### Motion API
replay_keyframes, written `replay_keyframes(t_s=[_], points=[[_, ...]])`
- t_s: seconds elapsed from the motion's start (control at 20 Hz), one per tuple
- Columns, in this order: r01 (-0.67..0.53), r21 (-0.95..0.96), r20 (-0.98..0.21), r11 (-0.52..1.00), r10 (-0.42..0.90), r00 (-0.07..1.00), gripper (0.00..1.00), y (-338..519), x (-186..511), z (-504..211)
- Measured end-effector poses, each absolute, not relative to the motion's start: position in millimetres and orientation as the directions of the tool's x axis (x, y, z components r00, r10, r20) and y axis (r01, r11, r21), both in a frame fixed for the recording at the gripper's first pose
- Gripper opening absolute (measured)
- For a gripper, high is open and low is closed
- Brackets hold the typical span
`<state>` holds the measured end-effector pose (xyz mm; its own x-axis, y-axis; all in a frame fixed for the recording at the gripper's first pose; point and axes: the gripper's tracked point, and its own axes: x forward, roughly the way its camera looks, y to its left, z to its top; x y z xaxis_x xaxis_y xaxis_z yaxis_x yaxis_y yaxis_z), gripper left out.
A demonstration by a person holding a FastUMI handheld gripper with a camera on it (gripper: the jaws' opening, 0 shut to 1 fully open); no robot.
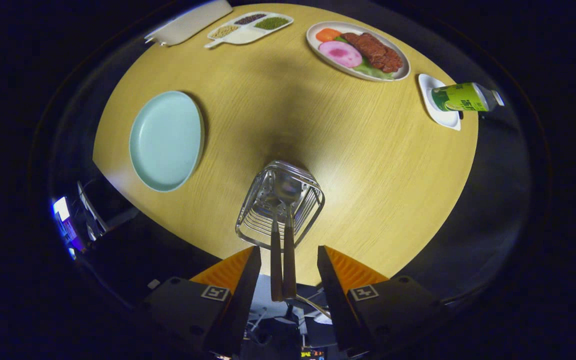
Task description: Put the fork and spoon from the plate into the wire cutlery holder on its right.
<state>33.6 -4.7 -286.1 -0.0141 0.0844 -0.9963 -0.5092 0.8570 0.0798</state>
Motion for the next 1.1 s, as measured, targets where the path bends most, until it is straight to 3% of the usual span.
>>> replay_keyframes(t_s=[0.1,0.3,0.45,0.65,1.1], points=[[-0.464,0.09,-0.984,0.881,0.149,0.094,0.85,-8.9,29.9,-276.2],[-0.375,0.1,-0.892,0.922,0.25,0.376,1.0,-5.0,38.3,-238.9],[-0.288,0.1,-0.783,0.952,0.254,0.568,0.98,6.2,46.8,-206.9],[-0.259,0.091,-0.617,0.961,0.259,0.743,0.99,20.4,44.9,-159.8],[-0.31,0.118,-0.279,0.943,0.331,0.901,0.99,41.9,26.2,-78.5]])
